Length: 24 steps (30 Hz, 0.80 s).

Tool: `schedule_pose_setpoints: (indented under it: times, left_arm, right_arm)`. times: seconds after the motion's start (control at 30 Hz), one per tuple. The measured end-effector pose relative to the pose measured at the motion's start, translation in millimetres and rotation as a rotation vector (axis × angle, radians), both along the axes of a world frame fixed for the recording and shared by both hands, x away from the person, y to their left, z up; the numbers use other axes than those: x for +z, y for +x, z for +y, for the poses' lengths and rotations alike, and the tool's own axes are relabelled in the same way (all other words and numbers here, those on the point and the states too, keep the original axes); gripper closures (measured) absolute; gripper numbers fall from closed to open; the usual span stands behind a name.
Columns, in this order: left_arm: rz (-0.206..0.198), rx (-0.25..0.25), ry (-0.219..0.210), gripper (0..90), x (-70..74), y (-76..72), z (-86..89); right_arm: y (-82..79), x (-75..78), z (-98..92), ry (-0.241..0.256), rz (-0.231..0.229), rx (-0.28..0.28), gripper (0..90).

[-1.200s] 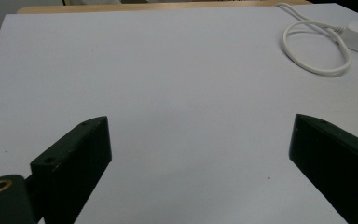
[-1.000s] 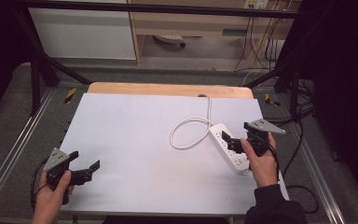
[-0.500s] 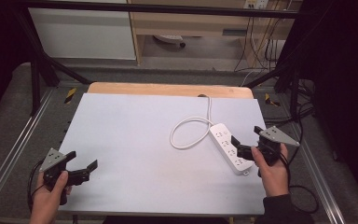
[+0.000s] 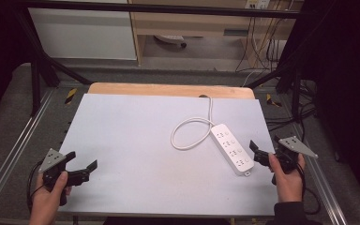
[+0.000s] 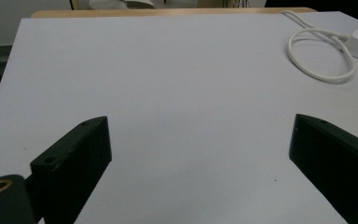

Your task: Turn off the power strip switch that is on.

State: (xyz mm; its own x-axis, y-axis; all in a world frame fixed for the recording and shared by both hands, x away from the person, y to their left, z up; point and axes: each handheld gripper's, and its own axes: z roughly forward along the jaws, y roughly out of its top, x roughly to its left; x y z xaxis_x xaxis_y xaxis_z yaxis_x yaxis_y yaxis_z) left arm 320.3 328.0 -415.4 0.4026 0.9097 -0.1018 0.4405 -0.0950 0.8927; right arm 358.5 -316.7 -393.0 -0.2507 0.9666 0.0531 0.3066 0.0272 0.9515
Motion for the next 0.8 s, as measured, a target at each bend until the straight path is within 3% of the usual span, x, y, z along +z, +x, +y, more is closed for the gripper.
schedule_pose_setpoints:
  times: [0.37, 0.63, 0.8]
  left_arm:
    - [0.001, 0.0, 0.004, 5.4, -0.2, 0.3, -0.9]
    - [0.001, -0.005, 0.011, 5.4, -0.4, 0.7, -2.1]
    - [0.0, -0.008, 0.015, 5.4, -0.5, 1.3, -2.6]
  right_arm:
    - [6.5, -30.5, -20.0, -0.017, 0.075, -0.065, 5.3]
    - [15.2, -47.9, -20.4, -0.039, 0.147, -0.054, 5.2]
    - [15.0, -44.8, -14.8, -0.017, 0.156, -0.033, 5.1]
